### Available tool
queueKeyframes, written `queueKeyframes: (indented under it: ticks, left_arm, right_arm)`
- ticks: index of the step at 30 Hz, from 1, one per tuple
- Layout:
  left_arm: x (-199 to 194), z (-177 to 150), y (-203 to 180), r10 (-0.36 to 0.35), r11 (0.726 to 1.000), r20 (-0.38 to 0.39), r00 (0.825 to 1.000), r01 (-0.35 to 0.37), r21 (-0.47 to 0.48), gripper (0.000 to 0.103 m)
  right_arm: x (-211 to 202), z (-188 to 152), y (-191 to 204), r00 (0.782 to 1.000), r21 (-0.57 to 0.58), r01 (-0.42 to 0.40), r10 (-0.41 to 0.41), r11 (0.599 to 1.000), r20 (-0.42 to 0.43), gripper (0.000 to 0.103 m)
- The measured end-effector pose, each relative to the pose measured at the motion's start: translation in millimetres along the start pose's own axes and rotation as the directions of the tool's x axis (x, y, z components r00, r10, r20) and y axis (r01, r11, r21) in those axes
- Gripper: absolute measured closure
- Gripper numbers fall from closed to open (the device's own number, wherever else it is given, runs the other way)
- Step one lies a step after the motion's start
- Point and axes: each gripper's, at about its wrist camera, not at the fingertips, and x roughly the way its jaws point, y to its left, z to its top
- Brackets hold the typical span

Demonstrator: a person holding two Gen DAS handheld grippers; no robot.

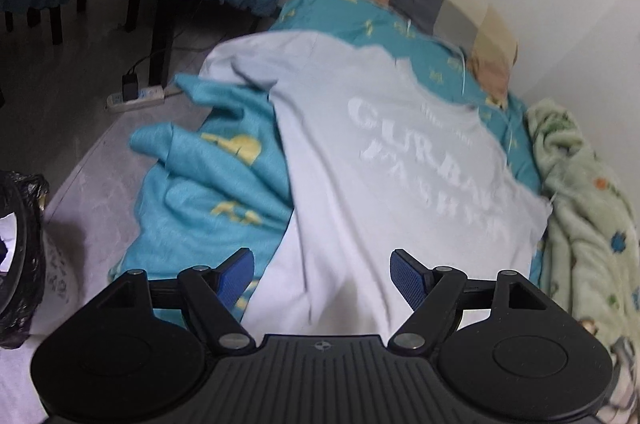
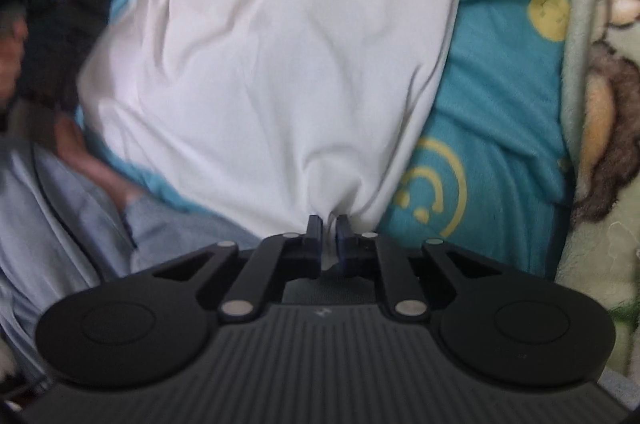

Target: Fold clothes

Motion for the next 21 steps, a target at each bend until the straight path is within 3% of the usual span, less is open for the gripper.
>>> queueKeyframes:
  ticks: [3,5,6,8,10,14,19,21]
  left_arm:
    - [-1.6,-4.7,8.3,-0.003,1.000,-0.075,0.997,0.004,0.004,0.023]
    - [0.9,-8.5,13.3,-0.002,1.000,-0.144,0.990,0.004,0.018,0.022]
    - [3.9,-11.3,15.0,0.015,0.999,-0.182,0.983,-0.009,0.037,0.022]
    - [8.4,-17.6,18.2,0.066,0.995,-0.243,0.968,-0.045,0.088,0.022]
    - [12.4,-23.8,21.4,0.112,0.988,-0.295,0.949,-0.075,0.137,0.022]
    - [24.1,-33.8,22.9,0.097,0.987,-0.401,0.911,-0.037,0.154,0.024]
    - [35.6,-44.5,13.6,0.065,0.985,-0.484,0.872,0.022,0.171,0.040]
    - [38.0,-48.3,9.2,0.072,0.981,-0.507,0.859,0.029,0.190,0.060]
  right_arm:
    - [-13.4,-0.7,-23.4,0.989,0.112,-0.082,0.067,0.990,0.134,0.089]
    - [-18.1,-1.5,-37.0,0.968,0.180,-0.142,0.099,0.973,0.229,0.086]
    - [-19.6,-1.2,-42.7,0.955,0.214,-0.165,0.103,0.963,0.276,0.082]
    - [-18.9,2.3,-52.1,0.927,0.264,-0.207,0.103,0.942,0.361,0.058]
    - [-16.8,6.3,-56.7,0.903,0.284,-0.244,0.109,0.927,0.416,0.055]
    - [-14.4,8.8,-54.2,0.877,0.282,-0.239,0.081,0.929,0.474,0.054]
    - [-13.1,5.6,-60.1,0.863,0.284,-0.251,0.081,0.925,0.498,0.054]
    - [-11.3,5.6,-64.4,0.863,0.301,-0.260,0.080,0.918,0.499,0.054]
